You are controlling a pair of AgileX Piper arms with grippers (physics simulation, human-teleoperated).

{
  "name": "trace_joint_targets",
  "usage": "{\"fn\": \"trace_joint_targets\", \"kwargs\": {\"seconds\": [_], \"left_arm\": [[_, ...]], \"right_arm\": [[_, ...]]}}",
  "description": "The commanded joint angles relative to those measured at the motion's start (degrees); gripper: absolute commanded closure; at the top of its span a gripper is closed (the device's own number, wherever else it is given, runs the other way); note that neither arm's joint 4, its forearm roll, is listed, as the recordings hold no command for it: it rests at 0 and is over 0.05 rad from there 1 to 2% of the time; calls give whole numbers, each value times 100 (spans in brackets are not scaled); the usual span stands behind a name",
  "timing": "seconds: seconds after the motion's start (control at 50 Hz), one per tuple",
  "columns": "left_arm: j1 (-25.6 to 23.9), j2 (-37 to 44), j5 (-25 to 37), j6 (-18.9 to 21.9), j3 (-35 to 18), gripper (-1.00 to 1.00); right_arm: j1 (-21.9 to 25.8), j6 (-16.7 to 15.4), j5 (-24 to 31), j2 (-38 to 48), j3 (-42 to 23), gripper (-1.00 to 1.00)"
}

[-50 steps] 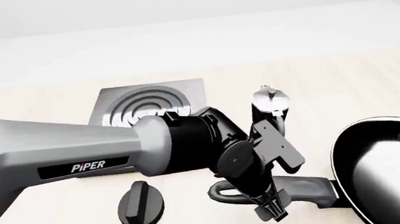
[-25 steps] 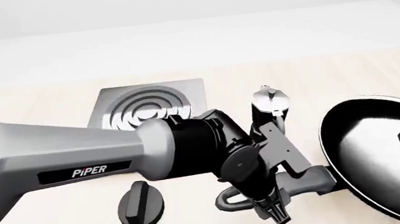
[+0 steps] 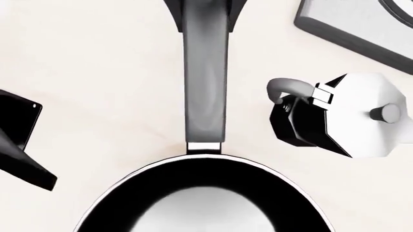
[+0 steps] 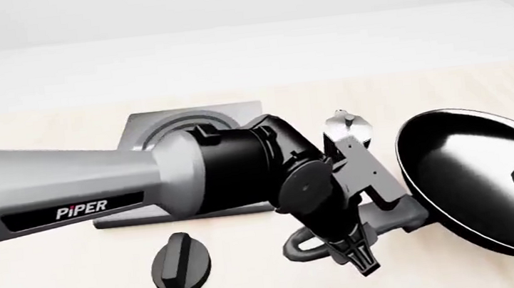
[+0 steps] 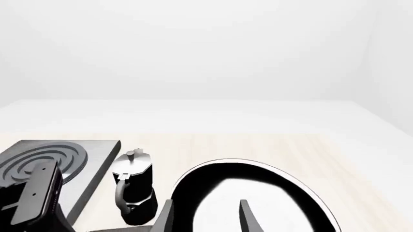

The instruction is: Put the frying pan on the stove.

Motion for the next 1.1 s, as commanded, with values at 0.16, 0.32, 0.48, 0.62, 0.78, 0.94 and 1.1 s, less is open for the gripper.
{"fn": "trace_joint_targets", "kwargs": {"seconds": [0.16,0.32,0.48,0.62,0.78,0.94,1.1], "left_arm": [[72,-139,368,317,-587,100],[202,-95,632,484,-965,100],[319,-35,926,643,-1382,100],[442,20,1102,839,-1603,100],[498,31,1265,947,-1830,100],[483,53,1544,1066,-2219,100],[521,113,1851,1227,-2679,100]], "right_arm": [[-1,1,0,0,0,-100],[1,0,0,0,0,-100],[-1,0,0,0,0,-100],[1,-1,0,0,0,-100],[0,1,0,0,0,-100],[0,1,-1,0,0,-100],[-1,1,1,0,0,-100]]}}
